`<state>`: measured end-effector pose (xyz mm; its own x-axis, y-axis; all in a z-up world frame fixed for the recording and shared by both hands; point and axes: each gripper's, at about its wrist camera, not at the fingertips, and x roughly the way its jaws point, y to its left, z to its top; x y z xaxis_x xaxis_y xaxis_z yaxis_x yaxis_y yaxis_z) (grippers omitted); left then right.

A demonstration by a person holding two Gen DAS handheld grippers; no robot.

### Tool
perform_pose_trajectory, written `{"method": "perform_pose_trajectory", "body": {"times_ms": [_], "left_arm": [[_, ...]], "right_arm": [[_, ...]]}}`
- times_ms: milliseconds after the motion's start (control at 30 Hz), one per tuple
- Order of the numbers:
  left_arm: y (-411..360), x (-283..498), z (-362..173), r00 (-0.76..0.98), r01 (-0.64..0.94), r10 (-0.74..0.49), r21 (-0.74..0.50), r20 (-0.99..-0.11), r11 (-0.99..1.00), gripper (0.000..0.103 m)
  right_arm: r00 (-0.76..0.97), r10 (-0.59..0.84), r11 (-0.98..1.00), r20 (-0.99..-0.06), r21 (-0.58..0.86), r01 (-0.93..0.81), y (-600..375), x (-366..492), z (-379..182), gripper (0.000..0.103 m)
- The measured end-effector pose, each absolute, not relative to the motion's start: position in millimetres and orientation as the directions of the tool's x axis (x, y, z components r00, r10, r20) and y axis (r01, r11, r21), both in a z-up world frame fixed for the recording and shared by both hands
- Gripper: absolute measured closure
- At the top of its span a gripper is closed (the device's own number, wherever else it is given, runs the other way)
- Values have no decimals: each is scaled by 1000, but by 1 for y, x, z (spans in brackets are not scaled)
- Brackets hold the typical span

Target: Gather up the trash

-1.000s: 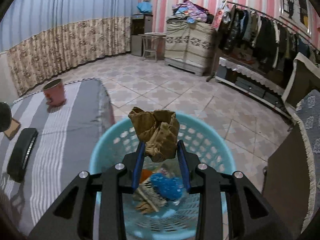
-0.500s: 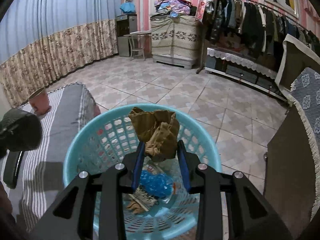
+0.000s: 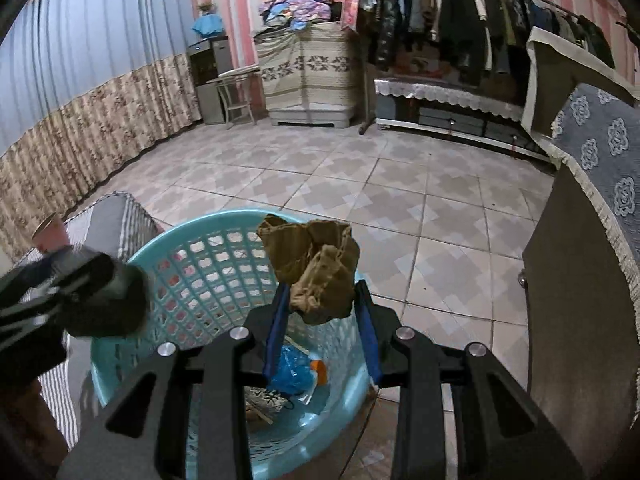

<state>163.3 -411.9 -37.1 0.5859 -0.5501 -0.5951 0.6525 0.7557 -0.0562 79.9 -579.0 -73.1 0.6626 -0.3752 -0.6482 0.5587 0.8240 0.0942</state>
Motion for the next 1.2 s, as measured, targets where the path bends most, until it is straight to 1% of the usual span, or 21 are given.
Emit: {"method": "perform_pose_trajectory", "body": {"times_ms": [33,133,333,367,400,433,467,533,600,700,767,867,967,1200], "left_arm": [[-408,163,-33,597,645,-548,-56,-586,762,8],[-391,163,-22,623,623,-537,-53,-569,780,7],[-338,156,-8,718,525,-443,0,-537,851,6],[-327,154,-6,735,506,-423,14,-530,862,6],[-318,152,-4,751,488,-402,30,-524,872,6],[-309,151,-3,764,469,-381,42,-520,882,6],[-298,150,-3,776,446,-358,50,-519,894,6],[-275,150,1,781,416,-338,34,-525,909,6],[-256,147,3,785,395,-328,17,-526,918,6],[-227,139,6,803,357,-305,4,-513,934,6],[-207,130,6,806,341,-301,-16,-510,940,5],[-179,117,-1,807,312,-284,-36,-518,950,5],[-155,105,-6,810,275,-255,-42,-528,961,5],[-104,75,-14,837,191,-179,-31,-518,981,5]], "right_arm": [[662,-373,823,-650,97,560,-579,81,-74,70],[658,-365,831,-658,88,549,-573,86,-77,70],[676,-307,870,-670,90,484,-550,103,-81,69],[682,-292,874,-670,102,475,-548,105,-82,66],[697,-272,876,-663,129,465,-546,106,-83,52],[708,-254,873,-659,159,460,-544,108,-86,33],[700,-265,866,-663,156,475,-542,111,-89,6],[673,-304,860,-675,109,498,-536,114,-96,6],[654,-309,872,-690,69,485,-529,116,-100,6],[650,-350,873,-675,15,487,-515,111,-94,5],[663,-359,873,-657,16,488,-503,105,-85,5],[731,-324,888,-601,74,455,-479,95,-62,5],[780,-283,913,-558,94,398,-445,81,-52,5],[823,-187,958,-536,84,273,-369,49,-56,5]]}}
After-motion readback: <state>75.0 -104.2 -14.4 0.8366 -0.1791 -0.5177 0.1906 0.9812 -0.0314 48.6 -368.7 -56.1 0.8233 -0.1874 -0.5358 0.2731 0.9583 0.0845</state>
